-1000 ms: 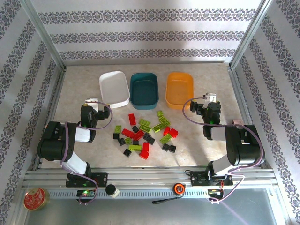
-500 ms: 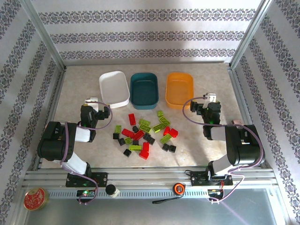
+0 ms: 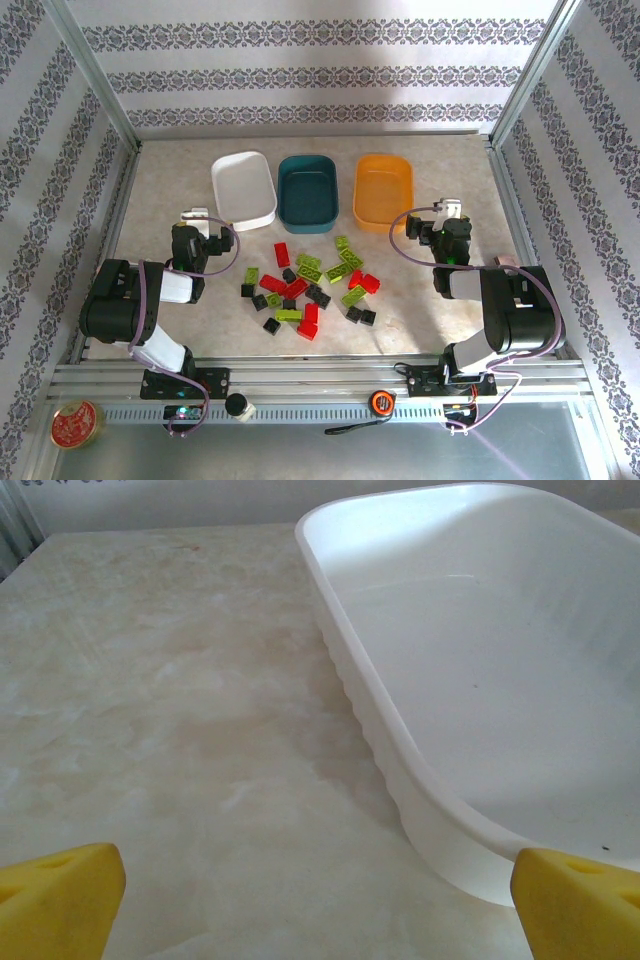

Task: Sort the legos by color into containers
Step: Move the container to the top-center of the table.

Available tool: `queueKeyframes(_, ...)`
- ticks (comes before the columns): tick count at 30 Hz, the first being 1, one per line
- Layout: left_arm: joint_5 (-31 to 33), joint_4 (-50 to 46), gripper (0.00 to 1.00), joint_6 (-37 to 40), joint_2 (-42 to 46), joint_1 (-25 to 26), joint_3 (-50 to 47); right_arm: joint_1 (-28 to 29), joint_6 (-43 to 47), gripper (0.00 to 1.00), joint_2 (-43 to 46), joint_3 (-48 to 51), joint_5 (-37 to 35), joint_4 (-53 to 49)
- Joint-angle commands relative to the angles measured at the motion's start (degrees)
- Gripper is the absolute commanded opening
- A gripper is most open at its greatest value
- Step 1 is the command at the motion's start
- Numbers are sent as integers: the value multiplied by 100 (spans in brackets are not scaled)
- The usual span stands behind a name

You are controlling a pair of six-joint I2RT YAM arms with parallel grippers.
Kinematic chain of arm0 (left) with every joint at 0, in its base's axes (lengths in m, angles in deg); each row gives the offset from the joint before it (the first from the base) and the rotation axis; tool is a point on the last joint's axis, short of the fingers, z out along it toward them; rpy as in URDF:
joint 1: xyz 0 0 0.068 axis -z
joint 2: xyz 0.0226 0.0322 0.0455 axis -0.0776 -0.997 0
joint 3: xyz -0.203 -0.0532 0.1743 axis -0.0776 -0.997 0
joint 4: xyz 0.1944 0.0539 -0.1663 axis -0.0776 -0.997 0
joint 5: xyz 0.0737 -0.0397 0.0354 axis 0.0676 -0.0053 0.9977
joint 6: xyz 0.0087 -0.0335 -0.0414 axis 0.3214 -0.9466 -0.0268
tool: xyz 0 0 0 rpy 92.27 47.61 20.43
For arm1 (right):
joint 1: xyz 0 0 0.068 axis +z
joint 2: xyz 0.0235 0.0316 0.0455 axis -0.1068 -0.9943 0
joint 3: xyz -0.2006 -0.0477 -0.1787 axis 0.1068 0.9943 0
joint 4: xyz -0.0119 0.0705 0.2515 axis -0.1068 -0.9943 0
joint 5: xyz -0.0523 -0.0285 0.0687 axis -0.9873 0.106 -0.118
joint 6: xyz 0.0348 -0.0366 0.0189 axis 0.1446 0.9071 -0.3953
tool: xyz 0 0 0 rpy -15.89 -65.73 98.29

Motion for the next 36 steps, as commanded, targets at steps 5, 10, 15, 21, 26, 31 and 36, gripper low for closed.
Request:
queueKeyframes(5, 777, 483, 99, -138, 446, 65, -320, -7, -230, 98, 811, -248, -563, -1125)
queueKeyframes(10, 1229, -789, 99, -286, 1631, 101, -122, 162, -609, 98, 1103, -800, -1427, -2443)
queueKeyframes(15, 2283, -820, 99, -2401, 2594, 79, -187, 459, -1851, 98, 1204, -1271, -3112, -3206)
queueKeyframes(21, 2128, -1157, 99, -5110, 3507, -110, -503, -225, -4241, 97, 1331, -686, -463, -2596)
queueKeyframes(26, 938, -121, 99, -4816, 3558, -111, -528, -312, -4089, 90, 1082, -1142, 1374, -2826)
queueKeyframes(31, -215, -743, 98, -4711, 3503, -102, 82, -144, -3824, 86, 848, -1474, 2209, -2999)
queueKeyframes(36, -1110, -2721, 80, -3935, 2746, 378, 1357, 458, -2957, 89, 632, -2013, 2448, -3588)
